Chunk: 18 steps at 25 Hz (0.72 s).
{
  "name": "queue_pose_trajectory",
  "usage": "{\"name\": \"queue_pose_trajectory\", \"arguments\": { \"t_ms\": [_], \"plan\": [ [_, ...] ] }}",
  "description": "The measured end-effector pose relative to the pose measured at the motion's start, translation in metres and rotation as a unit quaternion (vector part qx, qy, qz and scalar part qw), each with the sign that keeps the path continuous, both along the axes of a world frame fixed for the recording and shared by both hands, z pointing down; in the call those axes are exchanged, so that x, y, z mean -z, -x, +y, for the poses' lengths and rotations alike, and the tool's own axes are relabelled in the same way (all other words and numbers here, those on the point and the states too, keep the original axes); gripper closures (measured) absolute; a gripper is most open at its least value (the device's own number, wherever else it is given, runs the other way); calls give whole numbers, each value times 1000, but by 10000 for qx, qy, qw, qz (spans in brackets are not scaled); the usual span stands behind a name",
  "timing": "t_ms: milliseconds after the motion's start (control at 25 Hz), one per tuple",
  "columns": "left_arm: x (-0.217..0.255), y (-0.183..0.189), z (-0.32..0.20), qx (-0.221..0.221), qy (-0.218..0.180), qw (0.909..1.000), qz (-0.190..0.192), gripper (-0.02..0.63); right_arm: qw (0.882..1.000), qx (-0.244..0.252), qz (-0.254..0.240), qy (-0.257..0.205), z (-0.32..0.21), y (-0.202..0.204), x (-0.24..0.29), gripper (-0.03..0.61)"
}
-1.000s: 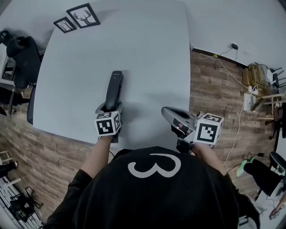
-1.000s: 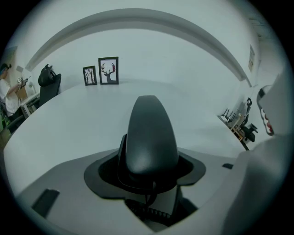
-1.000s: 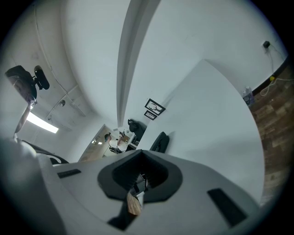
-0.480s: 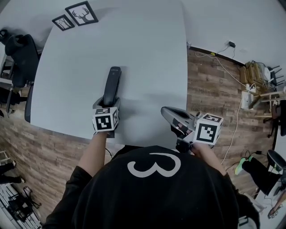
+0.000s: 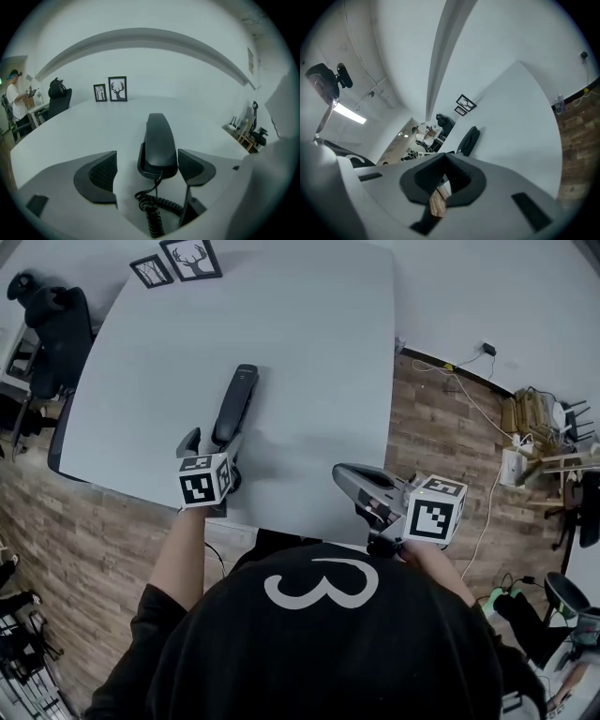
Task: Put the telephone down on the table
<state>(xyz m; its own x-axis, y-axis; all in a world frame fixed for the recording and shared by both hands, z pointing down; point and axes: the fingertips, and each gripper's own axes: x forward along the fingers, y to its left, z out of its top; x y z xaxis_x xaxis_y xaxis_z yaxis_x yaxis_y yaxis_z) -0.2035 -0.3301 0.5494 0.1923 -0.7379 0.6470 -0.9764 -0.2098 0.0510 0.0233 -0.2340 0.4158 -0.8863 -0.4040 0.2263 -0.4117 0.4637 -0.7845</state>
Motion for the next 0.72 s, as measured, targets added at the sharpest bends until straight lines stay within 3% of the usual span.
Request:
{"name": "queue_pose_trajectory", "arguments": {
  "t_ms": [120, 320, 480, 600, 720],
  "plan": [
    [27, 1, 17, 183, -195, 9989, 377, 216, 9997, 202, -85, -135, 10, 4, 10, 569],
    [80, -31, 59, -214, -524, 9948, 849, 218, 9976, 588, -141, -351, 29, 15, 21, 569],
    [129, -66, 97, -464, -596, 9783, 1929, 219, 9951, 795, -181, -565, 38, 22, 34, 569],
    [161, -73, 114, -409, -709, 9668, 2419, 240, 9932, 880, -228, -729, 37, 32, 46, 569],
    [181, -75, 126, -517, -722, 9588, 2697, 343, 9918, 919, -247, -857, 36, 43, 55, 569]
  ]
}}
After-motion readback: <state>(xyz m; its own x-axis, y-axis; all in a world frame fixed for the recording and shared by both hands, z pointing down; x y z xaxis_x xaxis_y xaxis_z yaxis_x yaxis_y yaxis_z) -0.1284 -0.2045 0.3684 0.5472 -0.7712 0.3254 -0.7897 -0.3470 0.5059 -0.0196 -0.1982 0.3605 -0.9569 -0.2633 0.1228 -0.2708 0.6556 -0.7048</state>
